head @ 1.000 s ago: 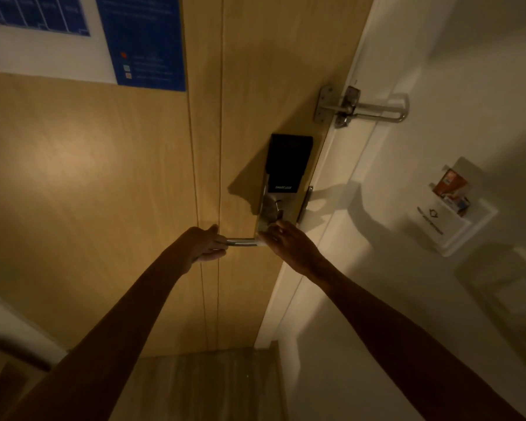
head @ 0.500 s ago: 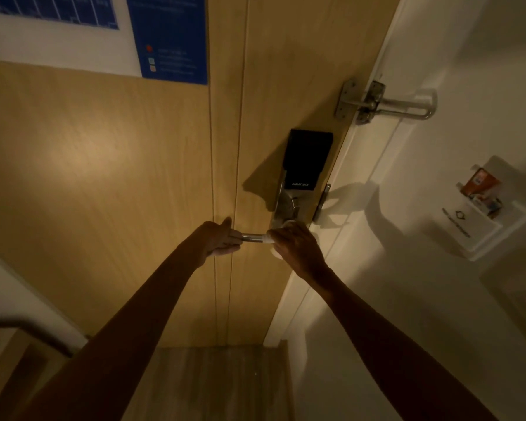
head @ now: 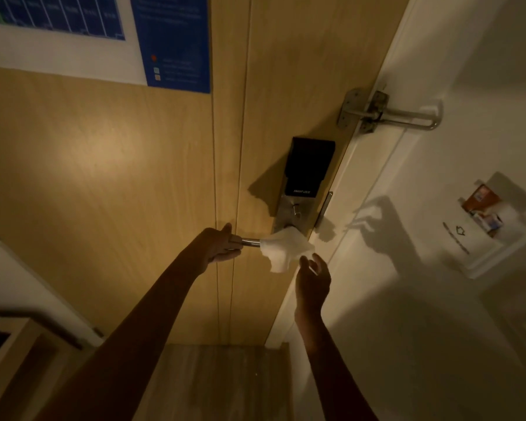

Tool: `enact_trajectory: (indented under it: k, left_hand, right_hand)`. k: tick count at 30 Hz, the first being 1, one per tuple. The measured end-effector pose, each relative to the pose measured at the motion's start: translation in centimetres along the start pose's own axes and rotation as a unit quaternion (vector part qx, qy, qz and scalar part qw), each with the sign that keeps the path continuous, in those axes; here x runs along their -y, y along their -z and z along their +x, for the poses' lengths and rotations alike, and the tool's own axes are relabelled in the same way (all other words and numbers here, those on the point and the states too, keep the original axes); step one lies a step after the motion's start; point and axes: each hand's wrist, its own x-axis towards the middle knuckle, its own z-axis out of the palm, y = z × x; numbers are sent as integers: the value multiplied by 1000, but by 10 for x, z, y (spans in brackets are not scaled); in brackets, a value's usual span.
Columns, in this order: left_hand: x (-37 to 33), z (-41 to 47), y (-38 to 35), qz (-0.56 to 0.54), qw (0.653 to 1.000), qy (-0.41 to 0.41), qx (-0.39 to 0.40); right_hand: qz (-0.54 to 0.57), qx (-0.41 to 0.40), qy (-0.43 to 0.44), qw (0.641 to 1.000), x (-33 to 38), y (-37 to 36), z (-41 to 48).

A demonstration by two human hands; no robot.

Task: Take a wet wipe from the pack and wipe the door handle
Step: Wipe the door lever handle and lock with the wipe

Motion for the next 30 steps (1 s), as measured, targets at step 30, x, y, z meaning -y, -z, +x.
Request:
enact_trajectory:
  k: [30]
  left_hand:
    - [-1,4,2,10,1000,4,9]
  right_hand:
    - [201,105,-260,938,32,-56,7]
